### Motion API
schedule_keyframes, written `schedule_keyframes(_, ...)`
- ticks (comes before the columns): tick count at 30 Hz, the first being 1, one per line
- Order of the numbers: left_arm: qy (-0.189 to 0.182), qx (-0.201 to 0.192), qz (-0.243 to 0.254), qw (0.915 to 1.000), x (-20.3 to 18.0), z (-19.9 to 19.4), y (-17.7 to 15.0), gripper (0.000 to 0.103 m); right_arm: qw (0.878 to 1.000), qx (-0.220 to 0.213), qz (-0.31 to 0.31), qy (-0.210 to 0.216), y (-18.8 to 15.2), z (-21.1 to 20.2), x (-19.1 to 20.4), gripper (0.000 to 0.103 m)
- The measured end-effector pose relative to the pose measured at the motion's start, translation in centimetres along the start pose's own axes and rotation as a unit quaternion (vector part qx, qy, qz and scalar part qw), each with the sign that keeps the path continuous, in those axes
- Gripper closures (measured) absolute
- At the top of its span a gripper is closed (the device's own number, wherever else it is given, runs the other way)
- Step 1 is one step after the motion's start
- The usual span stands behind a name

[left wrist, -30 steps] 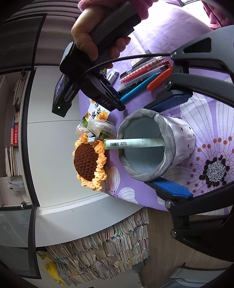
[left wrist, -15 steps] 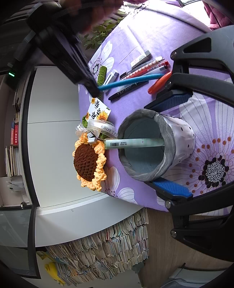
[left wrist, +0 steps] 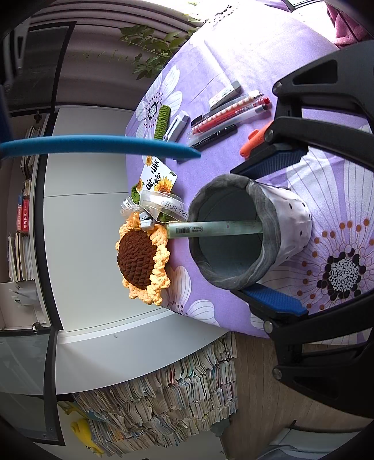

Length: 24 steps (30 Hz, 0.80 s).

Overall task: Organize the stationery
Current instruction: 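Lower the blue pen into the grey cup and open the right gripper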

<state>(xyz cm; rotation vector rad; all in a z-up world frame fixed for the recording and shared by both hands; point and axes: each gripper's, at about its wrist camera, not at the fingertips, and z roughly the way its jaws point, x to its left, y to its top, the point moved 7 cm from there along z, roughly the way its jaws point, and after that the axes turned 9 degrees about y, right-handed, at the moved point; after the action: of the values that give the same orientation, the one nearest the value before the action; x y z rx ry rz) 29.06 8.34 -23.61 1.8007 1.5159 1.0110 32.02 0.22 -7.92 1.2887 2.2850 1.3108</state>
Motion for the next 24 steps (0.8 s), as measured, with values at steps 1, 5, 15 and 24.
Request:
schedule_keyframes(1,0.0,0.0,0.0,1.0,0.0,0.0,0.0,0.033,1.0,-0.004,-0.005,0.003,0.2,-0.1,0.4,0.09)
schedule_keyframes(5,0.0,0.0,0.0,1.0,0.0,0.0,0.0,0.033,1.0,-0.009,-0.012,0.016,0.5,0.2,1.5,0.09)
schedule_keyframes(15,0.0,0.0,0.0,1.0,0.0,0.0,0.0,0.033,0.999,0.03,-0.039,0.023,-2.1,4.7,2.1,0.09)
schedule_keyframes(24,-0.001,-0.001,0.0,1.0,-0.1,0.0,-0.1,0.033,0.994,0.097,0.009,0.055,-4.9,7.9,1.0,0.089)
